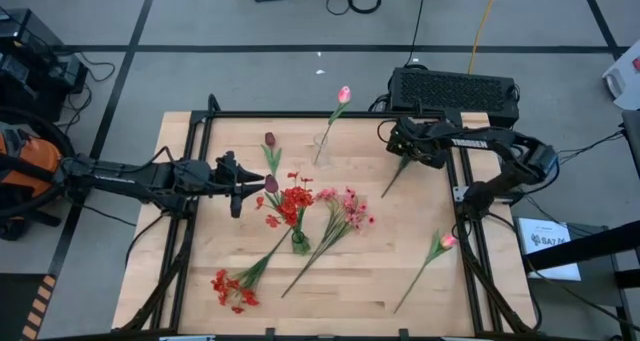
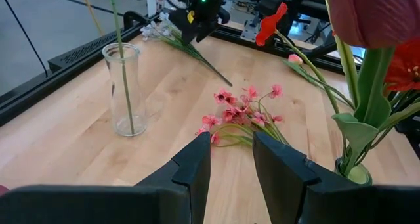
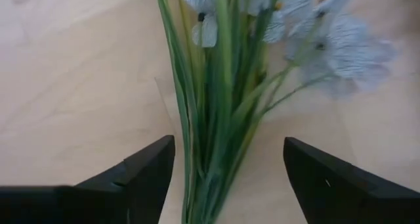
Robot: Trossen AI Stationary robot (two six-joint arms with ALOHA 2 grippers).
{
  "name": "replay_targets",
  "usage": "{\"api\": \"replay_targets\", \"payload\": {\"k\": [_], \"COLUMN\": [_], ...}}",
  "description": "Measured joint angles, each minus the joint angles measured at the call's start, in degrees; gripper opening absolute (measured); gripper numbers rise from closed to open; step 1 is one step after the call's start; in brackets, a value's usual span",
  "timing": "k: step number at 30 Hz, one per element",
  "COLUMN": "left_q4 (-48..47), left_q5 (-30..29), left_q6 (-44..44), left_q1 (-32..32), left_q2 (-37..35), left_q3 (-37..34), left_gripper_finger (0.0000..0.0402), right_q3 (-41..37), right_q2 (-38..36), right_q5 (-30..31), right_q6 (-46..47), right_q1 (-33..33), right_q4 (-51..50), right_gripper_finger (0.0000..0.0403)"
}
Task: Sort flowers into vase by color
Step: Put the white flowers into the transparent flower vase
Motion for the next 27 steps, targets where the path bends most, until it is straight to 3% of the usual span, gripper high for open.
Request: {"api": "replay_targets", "payload": {"k": [9,12,16,18,20,27], "left_q4": [0.0,0.0,0.0,0.0,0.0,0.0], "left_q5": [0.0,0.0,0.0,0.0,0.0,0.0], "left_q6": [0.0,0.0,0.0,0.0,0.0,0.0], "left_q1": [0.0,0.0,0.0,0.0,0.0,0.0], "left_q2": [0.0,0.0,0.0,0.0,0.0,0.0], "left_q3": [0.0,0.0,0.0,0.0,0.0,0.0], "left_gripper_finger": [0.0122,0.0122,0.0122,0.0122,0.0122,0.0122], "right_q3": [0.3,0.3,0.3,0.2,-0.1,-0.1], "right_q2": [6.4,7.0,6.7,5.6,3.7,-10.5], "right_q5": [0.3,0.0,-0.9,-1.6,-2.6,-3.4], "right_q6": [-2.4,-4.1,-7.3,-9.7,-11.9,-16.6], "right_q1": [0.1,0.1,0.2,0.2,0.2,0.5], "right_q4": [4.0,4.3,4.8,5.4,6.1,7.8], "right_gripper_finger": [0.025,0.0204,0.0104,0.0046,0.0016,0.0015]}}
